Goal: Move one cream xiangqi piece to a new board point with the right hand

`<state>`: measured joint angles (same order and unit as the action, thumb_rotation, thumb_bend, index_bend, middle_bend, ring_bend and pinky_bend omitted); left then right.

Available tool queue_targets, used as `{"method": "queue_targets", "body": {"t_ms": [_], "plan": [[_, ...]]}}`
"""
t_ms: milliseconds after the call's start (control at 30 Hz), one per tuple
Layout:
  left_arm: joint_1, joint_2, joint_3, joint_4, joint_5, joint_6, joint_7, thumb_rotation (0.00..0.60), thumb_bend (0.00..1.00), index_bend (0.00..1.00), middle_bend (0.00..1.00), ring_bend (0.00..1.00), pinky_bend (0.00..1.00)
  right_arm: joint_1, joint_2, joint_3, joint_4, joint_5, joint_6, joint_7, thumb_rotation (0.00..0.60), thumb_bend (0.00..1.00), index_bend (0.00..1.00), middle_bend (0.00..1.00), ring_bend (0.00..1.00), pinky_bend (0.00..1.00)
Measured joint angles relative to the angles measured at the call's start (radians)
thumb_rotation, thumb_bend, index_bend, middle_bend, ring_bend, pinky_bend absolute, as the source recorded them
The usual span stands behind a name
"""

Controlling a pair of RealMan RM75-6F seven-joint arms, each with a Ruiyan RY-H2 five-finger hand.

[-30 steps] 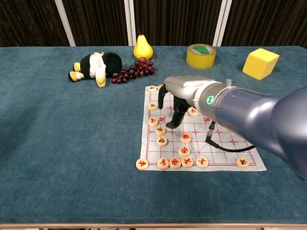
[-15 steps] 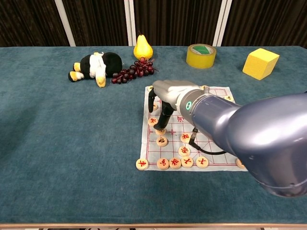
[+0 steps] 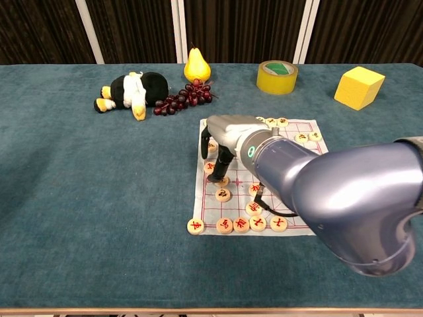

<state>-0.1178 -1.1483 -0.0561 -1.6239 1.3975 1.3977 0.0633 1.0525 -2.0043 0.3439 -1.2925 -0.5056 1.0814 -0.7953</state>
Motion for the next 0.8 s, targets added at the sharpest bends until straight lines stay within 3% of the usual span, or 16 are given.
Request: {"method": "queue_targets", "body": {"t_ms": [800], "plan": [[-0.002,0.003,0.002,0.001,0.001,-0.005,-0.018,0.6,0.0,0.0,0.0,0.0,0.03,-0.002,-0.059,0.038,0.104,-0.024,-0.012,0.008,0.6,0.35,0.44,1.0,1.0,0.84]]}}
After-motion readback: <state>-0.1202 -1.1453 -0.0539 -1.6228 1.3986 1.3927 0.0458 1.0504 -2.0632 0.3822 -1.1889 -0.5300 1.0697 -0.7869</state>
